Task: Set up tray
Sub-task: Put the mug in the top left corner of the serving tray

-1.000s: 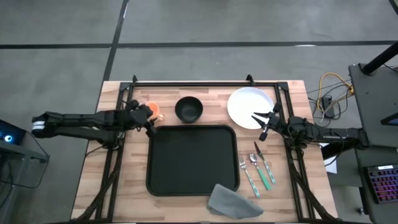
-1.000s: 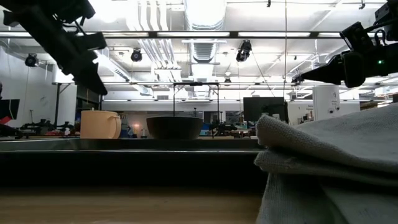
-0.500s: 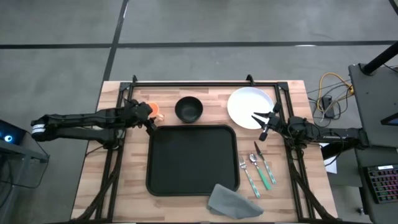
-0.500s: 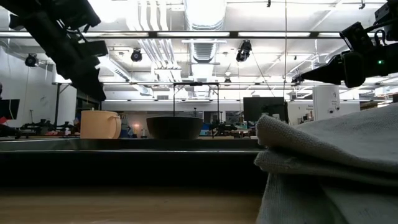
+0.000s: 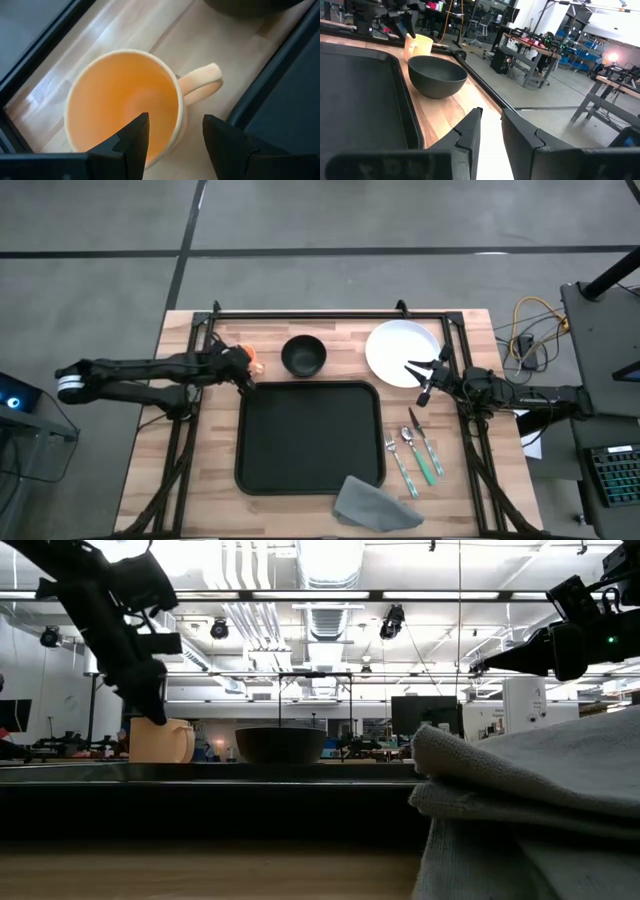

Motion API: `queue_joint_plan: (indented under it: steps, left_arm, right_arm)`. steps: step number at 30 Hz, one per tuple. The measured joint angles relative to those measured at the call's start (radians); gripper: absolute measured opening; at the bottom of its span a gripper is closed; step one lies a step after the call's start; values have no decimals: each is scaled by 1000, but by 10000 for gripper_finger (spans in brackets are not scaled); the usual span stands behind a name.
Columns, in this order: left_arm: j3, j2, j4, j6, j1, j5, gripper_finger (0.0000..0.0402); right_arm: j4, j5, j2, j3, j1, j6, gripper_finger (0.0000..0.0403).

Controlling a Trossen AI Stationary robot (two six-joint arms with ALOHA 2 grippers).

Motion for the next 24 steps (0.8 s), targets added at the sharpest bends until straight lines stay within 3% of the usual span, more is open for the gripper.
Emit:
queue_joint_plan:
  steps: [24]
  left_arm:
    - [1, 140, 45, -9, 28, 2, 167]
  right_arm:
    - [0, 0, 0, 0, 0, 0, 68]
